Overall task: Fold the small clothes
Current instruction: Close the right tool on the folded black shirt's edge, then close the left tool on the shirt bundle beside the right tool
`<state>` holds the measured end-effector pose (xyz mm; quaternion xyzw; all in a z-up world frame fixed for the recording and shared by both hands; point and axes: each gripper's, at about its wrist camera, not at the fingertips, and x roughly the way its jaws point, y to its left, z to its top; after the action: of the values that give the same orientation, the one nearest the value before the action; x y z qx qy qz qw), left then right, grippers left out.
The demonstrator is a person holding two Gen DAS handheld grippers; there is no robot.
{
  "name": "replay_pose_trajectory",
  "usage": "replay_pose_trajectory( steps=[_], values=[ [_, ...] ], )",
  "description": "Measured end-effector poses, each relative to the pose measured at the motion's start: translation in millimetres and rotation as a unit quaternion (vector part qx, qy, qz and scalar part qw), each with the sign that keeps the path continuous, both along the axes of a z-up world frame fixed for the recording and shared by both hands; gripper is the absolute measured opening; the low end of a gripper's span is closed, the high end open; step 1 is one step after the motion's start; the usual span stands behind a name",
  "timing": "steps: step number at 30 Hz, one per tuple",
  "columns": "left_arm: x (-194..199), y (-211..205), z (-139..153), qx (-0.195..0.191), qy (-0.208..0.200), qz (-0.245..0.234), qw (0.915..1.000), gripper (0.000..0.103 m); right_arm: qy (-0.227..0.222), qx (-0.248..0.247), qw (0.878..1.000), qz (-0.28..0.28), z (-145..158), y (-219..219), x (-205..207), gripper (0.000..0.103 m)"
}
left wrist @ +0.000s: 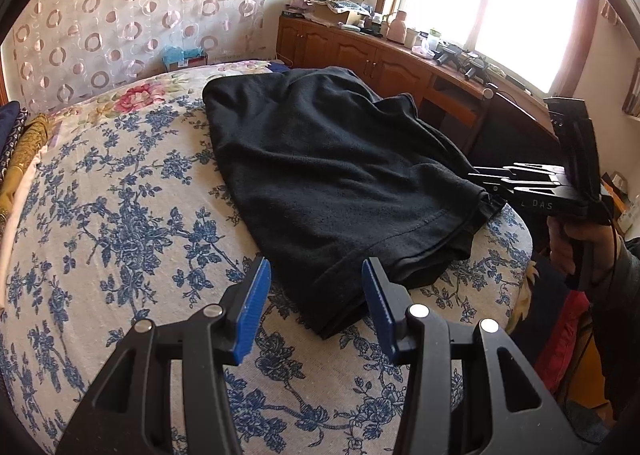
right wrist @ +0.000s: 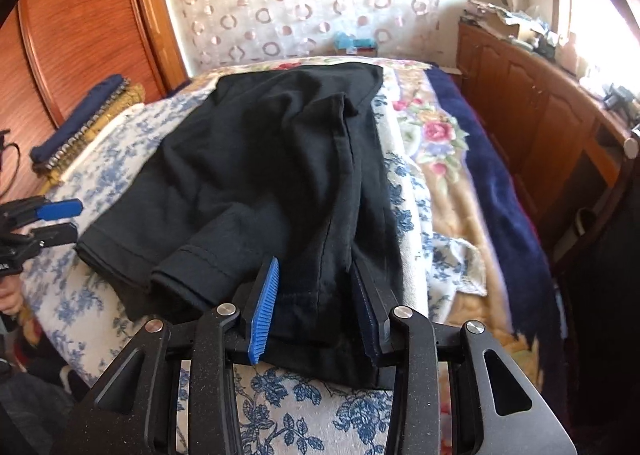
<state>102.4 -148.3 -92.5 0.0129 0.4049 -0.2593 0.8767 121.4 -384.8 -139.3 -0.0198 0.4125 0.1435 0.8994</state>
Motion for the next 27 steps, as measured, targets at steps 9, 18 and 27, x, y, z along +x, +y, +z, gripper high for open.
replay_pose_trajectory(
  steps=[9, 18, 27],
  values=[
    [1, -2, -3, 0.002, 0.003, -0.001, 1.0000, 0.046, -0.066, -0.025, 0.997, -0.029, 25, -5, -33, 0.004],
    [5, -3, -12, -0.001, 0.020, -0.006, 0.9998, 0.046, -0.045, -0.018, 0.998, -0.030, 10, -10, -30, 0.004],
    [10, -10, -14, -0.004, 0.041, -0.036, 0.9985, 0.027, -0.023, -0.043, 0.997, -0.067, -8, -15, -17, 0.046]
  ],
)
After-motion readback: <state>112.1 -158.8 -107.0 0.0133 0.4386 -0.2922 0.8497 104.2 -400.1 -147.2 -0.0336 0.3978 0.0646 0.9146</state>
